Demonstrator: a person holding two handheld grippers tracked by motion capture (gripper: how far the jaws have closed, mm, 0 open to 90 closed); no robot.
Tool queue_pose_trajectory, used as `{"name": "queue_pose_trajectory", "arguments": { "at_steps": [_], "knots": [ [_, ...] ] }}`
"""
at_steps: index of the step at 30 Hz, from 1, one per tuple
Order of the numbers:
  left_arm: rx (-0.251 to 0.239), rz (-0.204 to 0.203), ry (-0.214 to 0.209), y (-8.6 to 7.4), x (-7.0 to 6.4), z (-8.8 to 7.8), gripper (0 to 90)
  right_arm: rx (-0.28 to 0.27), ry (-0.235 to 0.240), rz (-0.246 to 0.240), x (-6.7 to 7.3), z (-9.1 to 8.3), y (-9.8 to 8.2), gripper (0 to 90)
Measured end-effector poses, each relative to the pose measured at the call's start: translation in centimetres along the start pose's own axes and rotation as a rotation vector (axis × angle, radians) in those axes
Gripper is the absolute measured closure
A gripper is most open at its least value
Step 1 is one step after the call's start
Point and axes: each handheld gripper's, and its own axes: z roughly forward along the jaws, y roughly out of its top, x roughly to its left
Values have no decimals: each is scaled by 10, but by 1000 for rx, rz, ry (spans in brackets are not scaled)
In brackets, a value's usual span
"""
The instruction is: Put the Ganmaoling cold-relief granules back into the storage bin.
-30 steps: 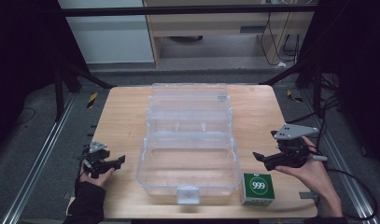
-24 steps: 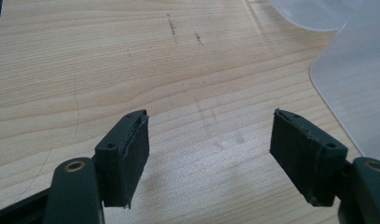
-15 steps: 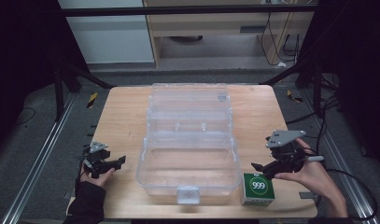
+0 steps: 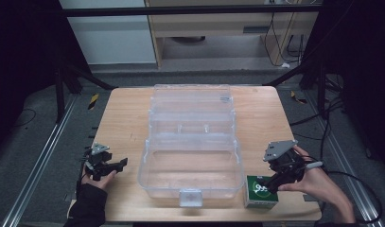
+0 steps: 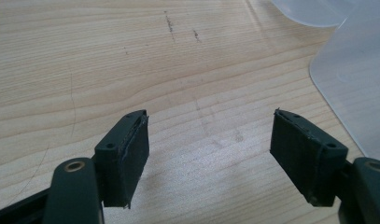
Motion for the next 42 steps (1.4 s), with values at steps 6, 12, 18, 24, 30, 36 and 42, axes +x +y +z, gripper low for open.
{"name": "queue_pose_trajectory", "arguments": {
  "at_steps": [6, 12, 18, 24, 30, 36, 42],
  "knots": [
    [-1, 1, 1, 0, 0, 0, 275, 38, 23, -20, 5, 7, -2, 26],
    [0, 2, 1, 0, 0, 0, 275, 67, 52, -33, 10, 11, -4, 25],
    [-1, 1, 1, 0, 0, 0, 275, 98, 76, -52, 15, 17, -7, 23],
    [-1, 2, 1, 0, 0, 0, 275, 136, 101, -70, 19, 23, -9, 22],
    [-1, 2, 1, 0, -1, 0, 275, 166, 117, -86, 23, 28, -11, 21],
    [-1, 2, 1, 0, 0, 0, 275, 187, 138, -99, 26, 33, -13, 18],
    [-2, 2, 3, 0, 0, 0, 275, 210, 155, -123, 29, 37, -12, 16]
  ]
}}
